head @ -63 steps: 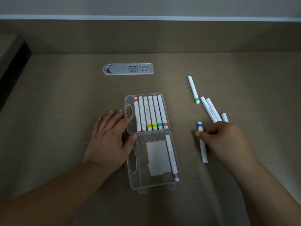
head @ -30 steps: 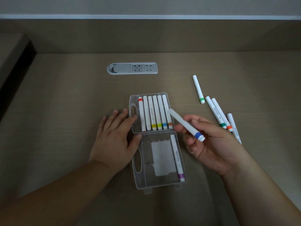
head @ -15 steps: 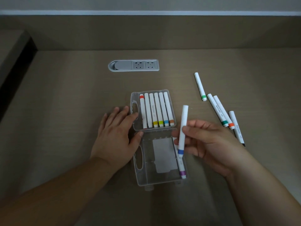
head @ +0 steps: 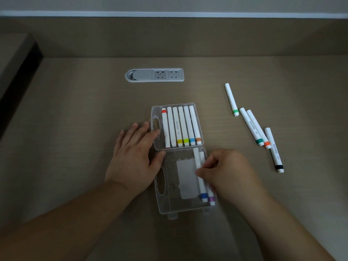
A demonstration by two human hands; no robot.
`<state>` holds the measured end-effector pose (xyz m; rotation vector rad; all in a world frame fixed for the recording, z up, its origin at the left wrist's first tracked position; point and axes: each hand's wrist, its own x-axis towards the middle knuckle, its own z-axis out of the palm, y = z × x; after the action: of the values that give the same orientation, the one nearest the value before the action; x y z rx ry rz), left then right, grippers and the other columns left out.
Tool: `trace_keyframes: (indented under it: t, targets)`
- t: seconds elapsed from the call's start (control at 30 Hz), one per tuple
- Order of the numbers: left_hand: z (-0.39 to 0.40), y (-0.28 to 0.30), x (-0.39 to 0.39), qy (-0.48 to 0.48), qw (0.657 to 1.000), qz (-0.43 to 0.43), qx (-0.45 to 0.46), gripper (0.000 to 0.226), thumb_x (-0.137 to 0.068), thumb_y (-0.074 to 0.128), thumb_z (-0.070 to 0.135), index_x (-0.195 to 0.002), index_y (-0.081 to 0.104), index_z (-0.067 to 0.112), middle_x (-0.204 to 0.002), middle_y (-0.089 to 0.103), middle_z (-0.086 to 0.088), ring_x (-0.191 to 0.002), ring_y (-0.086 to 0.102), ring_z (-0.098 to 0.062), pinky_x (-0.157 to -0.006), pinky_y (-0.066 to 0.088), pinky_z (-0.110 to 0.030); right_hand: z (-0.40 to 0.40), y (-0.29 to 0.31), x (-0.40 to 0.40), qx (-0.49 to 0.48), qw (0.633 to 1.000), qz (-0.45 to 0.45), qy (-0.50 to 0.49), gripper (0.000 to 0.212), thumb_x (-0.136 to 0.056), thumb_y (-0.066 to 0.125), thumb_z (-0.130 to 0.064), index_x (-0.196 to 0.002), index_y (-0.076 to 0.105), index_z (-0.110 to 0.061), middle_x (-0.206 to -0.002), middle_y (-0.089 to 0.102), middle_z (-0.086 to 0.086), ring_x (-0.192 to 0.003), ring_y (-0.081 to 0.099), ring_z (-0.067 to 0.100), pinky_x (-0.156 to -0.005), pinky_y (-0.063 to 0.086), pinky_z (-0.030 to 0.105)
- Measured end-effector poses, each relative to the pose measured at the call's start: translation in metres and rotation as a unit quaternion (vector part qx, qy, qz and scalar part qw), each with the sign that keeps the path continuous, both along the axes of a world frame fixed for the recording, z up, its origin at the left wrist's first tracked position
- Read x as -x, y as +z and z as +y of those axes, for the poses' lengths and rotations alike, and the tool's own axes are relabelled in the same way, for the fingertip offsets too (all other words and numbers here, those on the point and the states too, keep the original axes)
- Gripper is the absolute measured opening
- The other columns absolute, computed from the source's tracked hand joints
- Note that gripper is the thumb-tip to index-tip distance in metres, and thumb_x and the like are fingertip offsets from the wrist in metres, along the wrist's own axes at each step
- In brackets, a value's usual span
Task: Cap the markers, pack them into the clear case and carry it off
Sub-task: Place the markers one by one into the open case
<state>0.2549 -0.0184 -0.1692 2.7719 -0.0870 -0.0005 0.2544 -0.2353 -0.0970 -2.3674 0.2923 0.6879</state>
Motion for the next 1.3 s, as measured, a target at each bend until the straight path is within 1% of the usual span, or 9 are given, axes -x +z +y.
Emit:
trace_keyframes:
  t: [0.13, 0.33, 0.53, 0.67, 0.73, 0.8, 1.0, 1.13, 1.3]
  targets:
    - [0.0, 0.001, 0.0, -0.001, 1.0, 0.0, -0.001, 0.063, -0.091, 0.033, 0.062, -0.149, 0.031, 0.036, -0.161, 0.028, 0.003, -0.152, 0.011, -0.017, -0.123, 0.011, -0.049, 0.0, 0.0, -0.004, 0.014, 0.999, 0.025, 0.021, 0.016, -0.085, 0.074, -0.028, -0.08, 0.061, -0.021, -0.087, 0.07, 0.001, -0.08, 0.068, 0.012, -0.079, 0.059, 0.032]
    - [-0.001, 0.002, -0.001, 0.001, 1.0, 0.003, 0.002, 0.063, -0.091, 0.034, 0.061, -0.149, 0.031, 0.036, -0.161, 0.027, 0.004, -0.152, 0.011, -0.017, -0.123, 0.011, -0.049, -0.007, -0.002, -0.006, 0.018, 0.998, 0.031, 0.051, 0.016, -0.084, 0.074, -0.029, -0.084, 0.061, -0.02, -0.082, 0.068, -0.001, -0.074, 0.065, 0.008, -0.068, 0.052, 0.023]
    - [0.0, 0.001, -0.001, -0.001, 1.0, 0.003, 0.0, 0.063, -0.091, 0.035, 0.062, -0.15, 0.03, 0.037, -0.162, 0.027, 0.004, -0.152, 0.01, -0.016, -0.124, 0.01, -0.049, -0.009, -0.003, -0.012, 0.009, 0.997, 0.033, 0.069, 0.014, -0.085, 0.073, -0.031, -0.083, 0.063, -0.021, -0.079, 0.068, -0.001, -0.073, 0.066, 0.008, -0.069, 0.054, 0.025]
    - [0.0, 0.002, 0.0, 0.0, 1.0, 0.0, 0.002, 0.064, -0.091, 0.034, 0.062, -0.149, 0.033, 0.035, -0.161, 0.029, 0.003, -0.152, 0.013, -0.017, -0.123, 0.01, -0.048, -0.028, -0.003, -0.041, -0.06, 0.992, -0.092, -0.056, 0.017, -0.085, 0.073, -0.028, -0.071, 0.069, -0.02, -0.067, 0.069, -0.002, -0.069, 0.065, 0.008, -0.064, 0.047, 0.024]
    - [0.0, 0.003, -0.001, 0.0, 1.0, 0.002, 0.003, 0.064, -0.091, 0.033, 0.062, -0.149, 0.033, 0.036, -0.161, 0.029, 0.004, -0.152, 0.012, -0.016, -0.124, 0.009, -0.047, -0.041, -0.007, -0.069, -0.028, 0.972, -0.203, -0.118, 0.014, -0.083, 0.07, -0.025, -0.072, 0.071, -0.016, -0.067, 0.069, -0.002, -0.082, 0.067, 0.008, -0.066, 0.043, 0.019]
    - [0.0, 0.003, -0.001, 0.001, 1.0, 0.005, 0.003, 0.064, -0.091, 0.032, 0.062, -0.15, 0.031, 0.036, -0.161, 0.027, 0.005, -0.152, 0.01, -0.015, -0.124, 0.009, -0.047, -0.049, -0.011, -0.097, 0.005, 0.96, -0.247, -0.132, 0.013, -0.084, 0.065, -0.022, -0.079, 0.072, -0.012, -0.067, 0.067, 0.002, -0.073, 0.065, 0.02, -0.057, 0.04, 0.021]
    - [0.0, 0.004, 0.0, 0.0, 1.0, 0.01, 0.004, 0.067, -0.09, 0.03, 0.064, -0.151, 0.029, 0.036, -0.162, 0.025, 0.005, -0.152, 0.008, -0.014, -0.124, 0.007, -0.046, -0.053, -0.026, -0.154, 0.169, 0.958, -0.224, -0.064, 0.019, -0.082, 0.063, -0.028, -0.081, 0.065, -0.009, -0.078, 0.066, 0.012, -0.079, 0.062, 0.036, -0.059, 0.039, 0.028]
    - [0.0, 0.006, -0.001, 0.0, 1.0, 0.013, -0.002, 0.067, -0.09, 0.03, 0.064, -0.152, 0.029, 0.036, -0.162, 0.025, 0.005, -0.152, 0.007, -0.014, -0.124, 0.007, -0.046, -0.044, -0.03, -0.164, 0.241, 0.943, -0.228, -0.038, 0.017, -0.087, 0.065, -0.023, -0.091, 0.066, -0.006, -0.1, 0.069, 0.02, -0.096, 0.065, 0.039, -0.073, 0.048, 0.035]
    - [0.0, 0.005, -0.001, -0.002, 1.0, 0.017, -0.001, 0.067, -0.09, 0.028, 0.065, -0.151, 0.027, 0.037, -0.163, 0.024, 0.005, -0.152, 0.006, -0.013, -0.124, 0.007, -0.047, -0.04, -0.037, -0.165, 0.241, 0.947, -0.212, -0.025, 0.018, -0.086, 0.062, -0.015, -0.072, 0.051, -0.013, -0.081, 0.062, 0.013, -0.071, 0.053, 0.033, -0.062, 0.039, 0.03]
